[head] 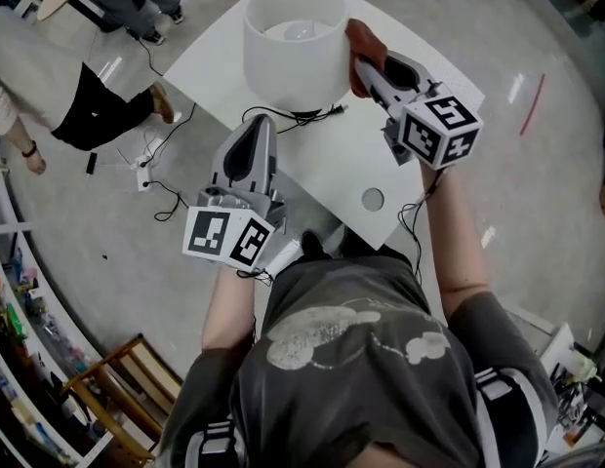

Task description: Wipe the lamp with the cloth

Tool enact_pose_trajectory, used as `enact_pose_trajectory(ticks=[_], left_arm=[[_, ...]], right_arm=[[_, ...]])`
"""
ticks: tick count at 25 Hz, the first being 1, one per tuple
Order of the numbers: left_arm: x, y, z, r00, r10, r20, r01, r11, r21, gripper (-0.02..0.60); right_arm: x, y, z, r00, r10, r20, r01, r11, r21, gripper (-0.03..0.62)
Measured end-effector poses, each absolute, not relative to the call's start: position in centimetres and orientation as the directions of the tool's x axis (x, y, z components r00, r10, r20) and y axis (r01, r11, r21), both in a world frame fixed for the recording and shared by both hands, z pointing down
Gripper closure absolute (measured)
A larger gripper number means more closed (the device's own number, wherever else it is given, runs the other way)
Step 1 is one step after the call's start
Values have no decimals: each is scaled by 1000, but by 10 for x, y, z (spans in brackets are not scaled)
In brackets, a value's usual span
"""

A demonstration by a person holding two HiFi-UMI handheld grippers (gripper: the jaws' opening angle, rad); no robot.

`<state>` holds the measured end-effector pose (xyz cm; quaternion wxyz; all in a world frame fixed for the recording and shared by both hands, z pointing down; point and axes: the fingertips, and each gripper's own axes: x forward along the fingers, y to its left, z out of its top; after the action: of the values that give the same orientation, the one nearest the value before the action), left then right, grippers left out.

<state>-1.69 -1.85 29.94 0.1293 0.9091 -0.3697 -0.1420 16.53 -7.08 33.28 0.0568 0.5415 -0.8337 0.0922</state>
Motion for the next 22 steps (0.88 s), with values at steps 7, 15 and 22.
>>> enact_pose_trajectory(ticks=[7, 15, 22], left_arm=[[-5, 5, 314, 678, -723, -132, -657, -676, 334, 574], [7, 16, 311, 661, -746, -75, -696, -648, 311, 574], [9, -2, 340, 693, -718, -62, -668, -672, 320, 574]], right_arm=[[165, -38, 383, -435, -866, 246, -900, 408, -154, 503], [151, -26, 427, -512, -803, 306, -857, 457, -237, 503], [158, -29, 454, -469, -823, 321, -879, 400, -260, 503]])
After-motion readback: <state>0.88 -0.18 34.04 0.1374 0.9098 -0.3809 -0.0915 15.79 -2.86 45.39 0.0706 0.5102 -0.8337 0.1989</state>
